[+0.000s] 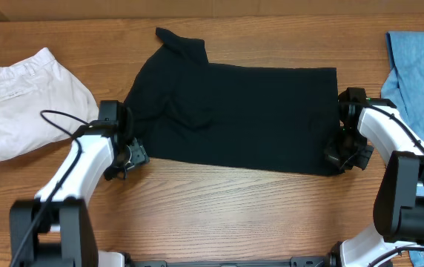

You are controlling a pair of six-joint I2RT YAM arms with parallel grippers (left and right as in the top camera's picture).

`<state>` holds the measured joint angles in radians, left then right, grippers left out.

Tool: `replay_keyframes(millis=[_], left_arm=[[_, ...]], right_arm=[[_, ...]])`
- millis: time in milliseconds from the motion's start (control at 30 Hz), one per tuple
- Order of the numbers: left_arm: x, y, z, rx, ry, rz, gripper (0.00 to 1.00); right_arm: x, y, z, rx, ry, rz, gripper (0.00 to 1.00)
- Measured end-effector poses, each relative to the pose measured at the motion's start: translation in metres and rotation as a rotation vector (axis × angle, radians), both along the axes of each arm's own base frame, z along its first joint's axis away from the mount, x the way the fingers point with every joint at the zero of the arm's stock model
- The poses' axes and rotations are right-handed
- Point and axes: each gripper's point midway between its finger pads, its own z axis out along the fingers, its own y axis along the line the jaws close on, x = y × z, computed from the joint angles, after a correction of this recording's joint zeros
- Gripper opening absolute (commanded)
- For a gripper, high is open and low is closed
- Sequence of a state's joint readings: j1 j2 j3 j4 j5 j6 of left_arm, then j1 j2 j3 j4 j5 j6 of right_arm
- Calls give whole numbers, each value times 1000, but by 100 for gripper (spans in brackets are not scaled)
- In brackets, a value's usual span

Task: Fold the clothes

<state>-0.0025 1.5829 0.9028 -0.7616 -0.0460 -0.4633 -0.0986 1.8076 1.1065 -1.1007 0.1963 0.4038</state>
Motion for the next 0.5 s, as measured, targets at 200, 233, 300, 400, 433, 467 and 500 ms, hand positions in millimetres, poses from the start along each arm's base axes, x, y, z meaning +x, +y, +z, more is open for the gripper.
replay_keyframes(millis=[200, 233, 300, 400, 433, 467, 500], left_arm=[[16, 10, 33, 55, -146, 12, 83], [17, 13, 34, 73, -154, 16, 84], [23, 19, 36, 106, -174, 20, 83], [34, 26, 33, 138, -199, 4, 82], [36, 27, 29, 147, -195, -4, 80], [38, 28, 24, 152, -188, -9, 79], [41, 28, 18, 157, -181, -17, 78]], right_arm=[[1, -1, 0, -4, -3, -4, 4], [1, -1, 0, -4, -3, -4, 4], [1, -1, 0, -4, -5, -4, 4], [1, -1, 0, -5, -7, -5, 4], [1, -1, 0, -5, -7, -6, 4], [1, -1, 0, -5, -7, -6, 4], [1, -1, 0, -6, -7, -6, 4]])
